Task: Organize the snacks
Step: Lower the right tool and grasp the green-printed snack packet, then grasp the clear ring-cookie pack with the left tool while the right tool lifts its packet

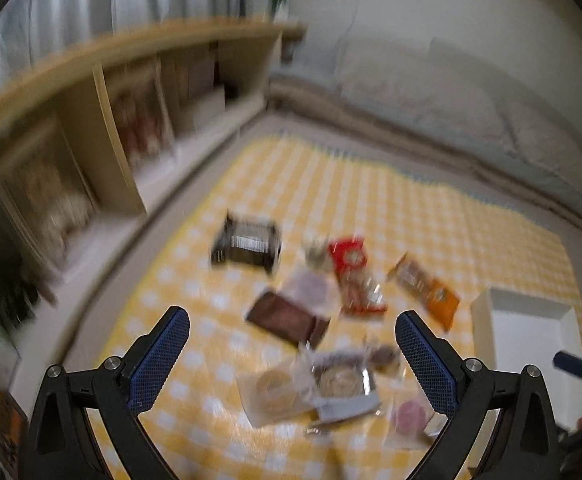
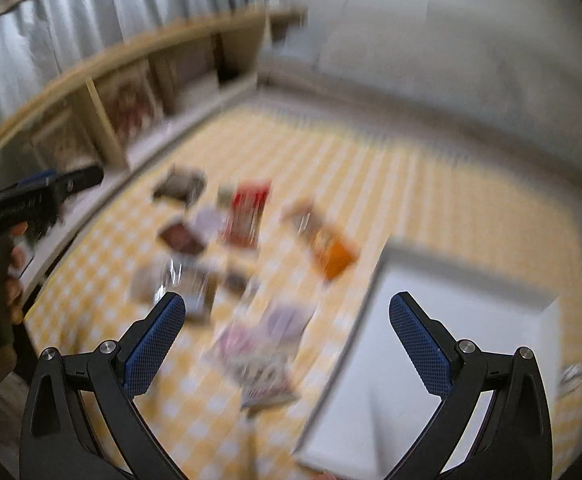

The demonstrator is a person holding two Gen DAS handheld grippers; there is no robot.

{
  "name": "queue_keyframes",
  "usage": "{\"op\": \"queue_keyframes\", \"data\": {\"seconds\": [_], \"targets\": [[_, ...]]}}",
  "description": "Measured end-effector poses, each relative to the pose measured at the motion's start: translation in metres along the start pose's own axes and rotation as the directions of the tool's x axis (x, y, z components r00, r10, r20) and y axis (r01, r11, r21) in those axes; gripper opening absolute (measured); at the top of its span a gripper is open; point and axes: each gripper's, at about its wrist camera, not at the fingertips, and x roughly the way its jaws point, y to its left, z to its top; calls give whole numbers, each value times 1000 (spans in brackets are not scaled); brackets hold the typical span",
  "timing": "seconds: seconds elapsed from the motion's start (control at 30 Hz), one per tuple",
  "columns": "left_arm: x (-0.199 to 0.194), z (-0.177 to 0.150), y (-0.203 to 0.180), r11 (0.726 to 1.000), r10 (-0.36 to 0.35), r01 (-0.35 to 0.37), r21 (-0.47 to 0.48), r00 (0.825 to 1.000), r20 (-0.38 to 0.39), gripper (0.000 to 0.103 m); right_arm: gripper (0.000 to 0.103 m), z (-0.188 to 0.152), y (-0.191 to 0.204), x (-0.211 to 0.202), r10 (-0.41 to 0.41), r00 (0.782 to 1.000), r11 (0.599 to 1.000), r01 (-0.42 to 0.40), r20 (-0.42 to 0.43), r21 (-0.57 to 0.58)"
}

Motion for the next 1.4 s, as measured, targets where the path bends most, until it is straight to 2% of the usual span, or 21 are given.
{"op": "queue_keyframes", "data": {"seconds": [0.17, 0.23, 0.3, 0.47, 0.5, 0.53, 0.63, 0.7, 0.8, 0.87, 0.93, 1.03, 1.07, 1.17, 1.4], "targets": [[52, 20, 13, 1000, -14, 13, -3, 993, -114, 103, 103, -21, 2, 42, 23, 985, 999, -31, -170, -40], [70, 29, 18, 1000, -2, 2, -6, 991, -133, 103, 99, -29, 3, 57, 52, 971, 998, -60, -231, -28], [86, 37, 18, 1000, -11, 10, -6, 986, -164, 103, 91, -36, 8, 68, 60, 957, 997, -73, -283, -38], [115, 45, 10, 996, -84, 90, 23, 980, -182, 103, 82, -47, 20, 86, 21, 938, 991, -67, -346, -120], [111, 38, 12, 995, -91, 98, 30, 980, -177, 103, 80, -51, 21, 90, 9, 932, 990, -59, -362, -128], [121, 41, 10, 993, -112, 119, 25, 977, -181, 103, 79, -53, 22, 93, 0, 929, 990, -54, -371, -134], [133, 39, 16, 985, -174, 173, -19, 966, -191, 103, 65, -60, 23, 100, -25, 919, 987, -39, -394, -153], [140, 37, 19, 978, -211, 207, -40, 957, -199, 103, 50, -62, 24, 103, -48, 912, 986, -23, -407, -168], [148, 32, 21, 971, -236, 234, -36, 946, -222, 103, 45, -65, 24, 102, -64, 910, 984, -12, -410, -179], [156, 27, 22, 973, -226, 231, -11, 943, -244, 103, 39, -64, 24, 98, -67, 914, 983, -8, -400, -183], [169, 24, 23, 976, -209, 220, 11, 942, -264, 102, 38, -62, 24, 93, -58, 921, 985, -11, -385, -174], [184, 18, 25, 974, -211, 226, 18, 933, -291, 91, 37, -58, 21, 84, -39, 931, 986, -22, -362, -163], [186, 16, 26, 972, -221, 235, 13, 928, -301, 89, 37, -58, 20, 81, -31, 934, 988, -26, -357, -155], [197, 5, 34, 951, -294, 308, -18, 887, -356, 89, 37, -52, 19, 78, -17, 937, 990, -32, -348, -134], [199, -27, 40, 916, -374, 398, -38, 818, -437, 89, 37, -51, 19, 76, -4, 940, 995, -31, -341, -98]]}}
